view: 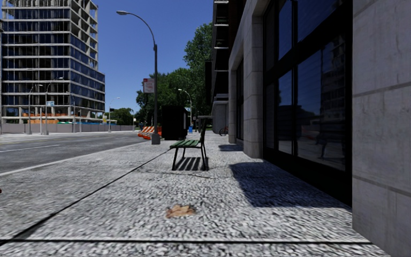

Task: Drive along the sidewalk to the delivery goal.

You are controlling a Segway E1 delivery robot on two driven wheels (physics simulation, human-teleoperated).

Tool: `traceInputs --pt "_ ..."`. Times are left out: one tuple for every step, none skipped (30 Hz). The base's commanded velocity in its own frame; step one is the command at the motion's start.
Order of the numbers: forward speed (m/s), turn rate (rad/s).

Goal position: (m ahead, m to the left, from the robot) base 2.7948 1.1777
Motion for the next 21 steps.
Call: traceInputs --pt "1.94 0.78" --pt "1.94 0.83" --pt "1.94 0.83" --pt "1.94 0.35" --pt "1.94 0.21" --pt "1.94 0.13" --pt "1.94 0.05" --pt "1.94 0.01" --pt "1.92 0.01" --pt "1.88 0.01" --pt "1.88 0.01" --pt "1.78 0.01" --pt "1.68 0.18" --pt "1.56 0.61" --pt "1.41 0.72" --pt "1.24 0.76" --pt "1.03 0.77" --pt "0.85 0.77" --pt "0.67 0.77" --pt "0.52 0.77" --pt "0.36 0.75"
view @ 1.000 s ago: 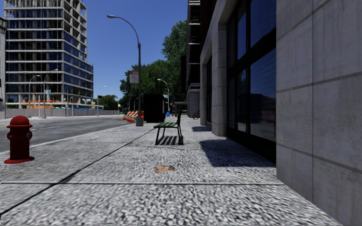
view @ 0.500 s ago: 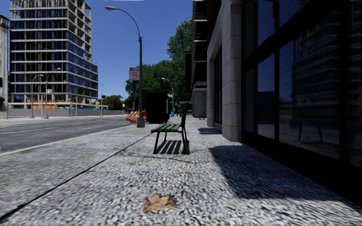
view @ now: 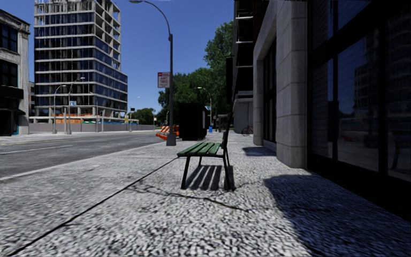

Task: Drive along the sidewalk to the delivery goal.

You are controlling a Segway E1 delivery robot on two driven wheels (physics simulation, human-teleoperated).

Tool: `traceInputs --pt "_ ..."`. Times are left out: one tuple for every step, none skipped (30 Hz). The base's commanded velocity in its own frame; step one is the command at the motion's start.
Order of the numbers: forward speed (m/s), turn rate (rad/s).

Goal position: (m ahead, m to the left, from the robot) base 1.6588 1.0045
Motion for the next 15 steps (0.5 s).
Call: traceInputs --pt "0.28 0.28" --pt "0.28 0.28" --pt "0.23 0.15" --pt "0.22 0.1" --pt "0.21 0.09" --pt "0.21 0.03" --pt "0.21 0.0" --pt "0.21 0.0" --pt "0.2 0.0" --pt "0.18 0.0" --pt "0.15 0.0" --pt "0.14 0.0" --pt "0.13 0.0" --pt "0.12 0.0" --pt "0.11 0.0"
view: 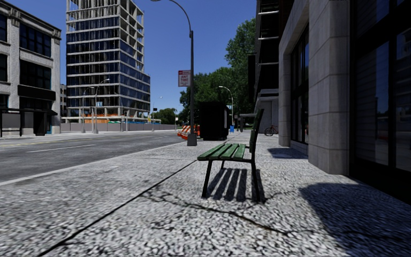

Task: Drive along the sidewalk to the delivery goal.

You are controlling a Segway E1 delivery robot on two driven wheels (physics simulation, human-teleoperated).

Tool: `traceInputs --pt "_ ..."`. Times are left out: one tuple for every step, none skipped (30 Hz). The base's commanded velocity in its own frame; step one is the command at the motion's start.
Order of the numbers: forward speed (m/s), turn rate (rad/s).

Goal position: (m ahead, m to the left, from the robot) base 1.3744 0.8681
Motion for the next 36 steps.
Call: traceInputs --pt "0.1 0.0" --pt "0.1 0.0" --pt "0.1 0.0" --pt "0.1 0.0" --pt "0.1 0.0" --pt "0.1 0.15" --pt "0.1 0.43" --pt "0.1 0.87" --pt "0.1 0.87" --pt "0.1 1.2" --pt "0.09 1.2" --pt "0.09 1.2" --pt "0.09 1.2" --pt "0.09 1.2" --pt "0.09 1.2" --pt "0.09 1.2" --pt "0.08 1.2" --pt "0.08 1.2" --pt "0.08 1.19" --pt "0.08 1.19" --pt "0.08 0.73" --pt "0.08 0.58" --pt "0.08 0.02" --pt "0.08 0.0" --pt "0.08 0.0" --pt "0.08 0.0" --pt "0.08 0.0" --pt "0.08 0.0" --pt "0.08 0.0" --pt "0.08 0.0" --pt "0.08 0.0" --pt "0.08 0.0" --pt "0.1 0.0" --pt "0.91 0.0" --pt "1.66 0.0" --pt "1.66 0.0"
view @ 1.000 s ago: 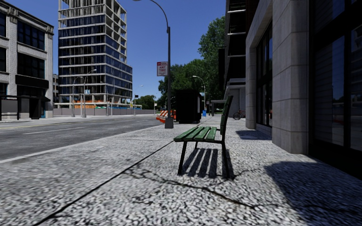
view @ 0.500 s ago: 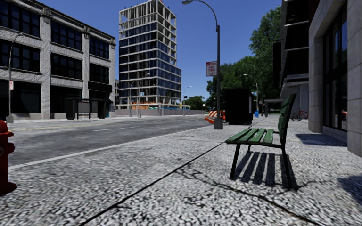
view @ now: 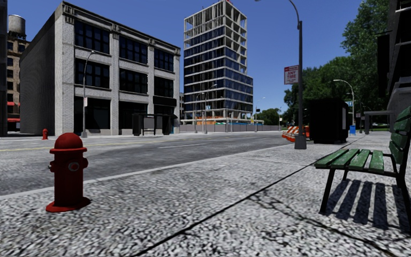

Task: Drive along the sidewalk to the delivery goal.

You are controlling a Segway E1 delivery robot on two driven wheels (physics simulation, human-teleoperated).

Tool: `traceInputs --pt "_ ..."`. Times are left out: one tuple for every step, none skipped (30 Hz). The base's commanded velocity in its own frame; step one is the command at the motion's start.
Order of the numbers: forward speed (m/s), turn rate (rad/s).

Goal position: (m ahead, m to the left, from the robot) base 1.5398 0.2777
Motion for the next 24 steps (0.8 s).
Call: traceInputs --pt "2.0 0.0" --pt "2.0 0.0" --pt "2.0 0.0" --pt "2.0 0.0" --pt "2.0 0.0" --pt "2.0 0.0" --pt "2.0 0.0" --pt "2.0 0.0" --pt "2.0 0.0" --pt "2.0 0.0" --pt "2.0 0.0" --pt "2.0 0.0" --pt "2.0 0.0" --pt "2.0 0.0" --pt "2.0 0.0" --pt "2.0 0.0" --pt "2.0 0.0" --pt "2.0 0.0" --pt "2.0 0.0" --pt "2.0 0.0" --pt "2.0 0.0" --pt "2.0 0.0" --pt "2.0 0.0" --pt "1.83 0.0"
